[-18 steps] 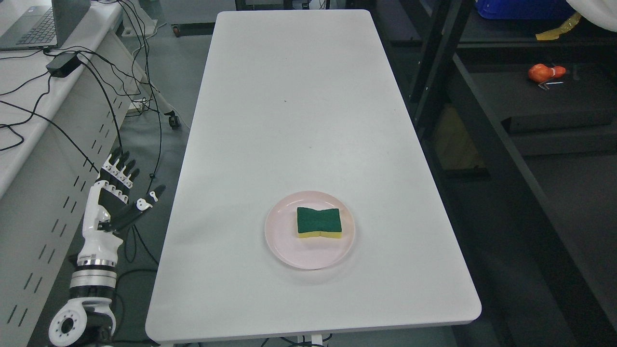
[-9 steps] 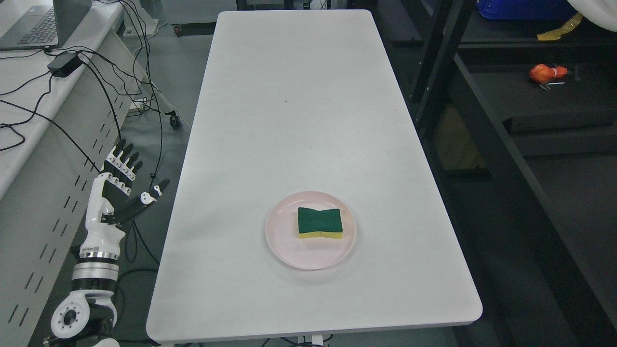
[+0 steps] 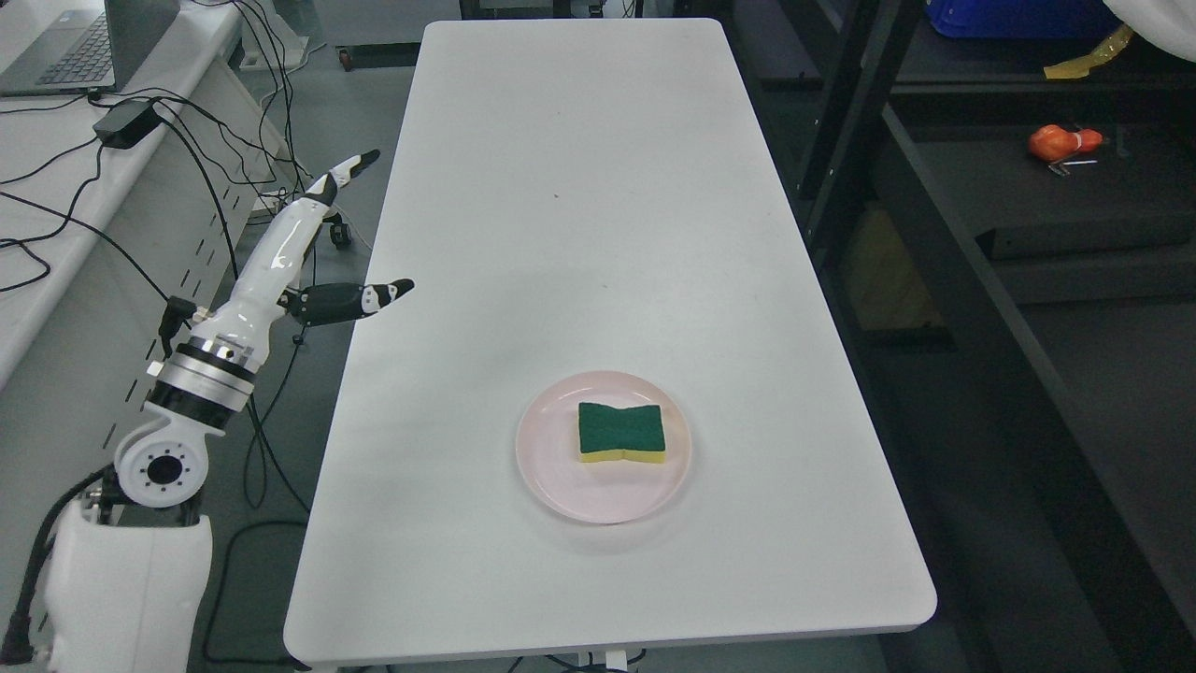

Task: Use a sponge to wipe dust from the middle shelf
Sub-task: 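Reach the left hand over the green-yellow sponge on the pink plate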

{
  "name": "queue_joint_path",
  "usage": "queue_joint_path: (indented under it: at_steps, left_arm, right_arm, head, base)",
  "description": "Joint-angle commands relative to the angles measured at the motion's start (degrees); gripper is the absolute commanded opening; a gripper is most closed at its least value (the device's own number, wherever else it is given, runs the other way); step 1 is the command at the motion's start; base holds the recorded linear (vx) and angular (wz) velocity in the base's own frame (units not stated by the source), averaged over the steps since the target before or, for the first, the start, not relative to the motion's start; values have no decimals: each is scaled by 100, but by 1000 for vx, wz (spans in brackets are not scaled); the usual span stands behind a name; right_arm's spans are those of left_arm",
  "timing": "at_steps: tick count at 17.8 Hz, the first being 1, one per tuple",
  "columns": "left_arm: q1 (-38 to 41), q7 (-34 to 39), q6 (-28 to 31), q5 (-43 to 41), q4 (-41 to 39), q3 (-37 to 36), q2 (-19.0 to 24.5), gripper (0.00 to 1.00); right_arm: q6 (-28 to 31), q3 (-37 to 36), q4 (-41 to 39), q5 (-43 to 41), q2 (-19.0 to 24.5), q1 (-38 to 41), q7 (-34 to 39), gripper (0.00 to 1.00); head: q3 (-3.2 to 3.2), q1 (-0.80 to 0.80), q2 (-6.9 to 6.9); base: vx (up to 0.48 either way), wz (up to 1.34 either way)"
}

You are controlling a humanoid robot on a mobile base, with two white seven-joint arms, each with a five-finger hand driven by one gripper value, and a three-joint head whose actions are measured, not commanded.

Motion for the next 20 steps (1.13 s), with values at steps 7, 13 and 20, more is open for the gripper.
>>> queue_joint_path:
  at_steps: [7, 13, 20]
  left_arm:
    - [-2240, -1070, -1188, -3054, 397, -5288, -65, 94]
    - [-2205, -1871, -1356, -3336, 336, -5297, -206, 92]
    - [-2081, -2417, -1338, -3494, 291, -5288, -320, 89]
  right_arm:
    - [4, 7, -100, 0, -100, -1, 4, 100]
    - [4, -1, -100, 0, -100, -1, 4, 100]
    - [4, 7, -100, 0, -100, -1, 4, 100]
  head:
    - [0, 0, 0]
    - [0, 0, 0]
    - [0, 0, 0]
  base:
    - [0, 0]
    - [0, 0]
    - [0, 0]
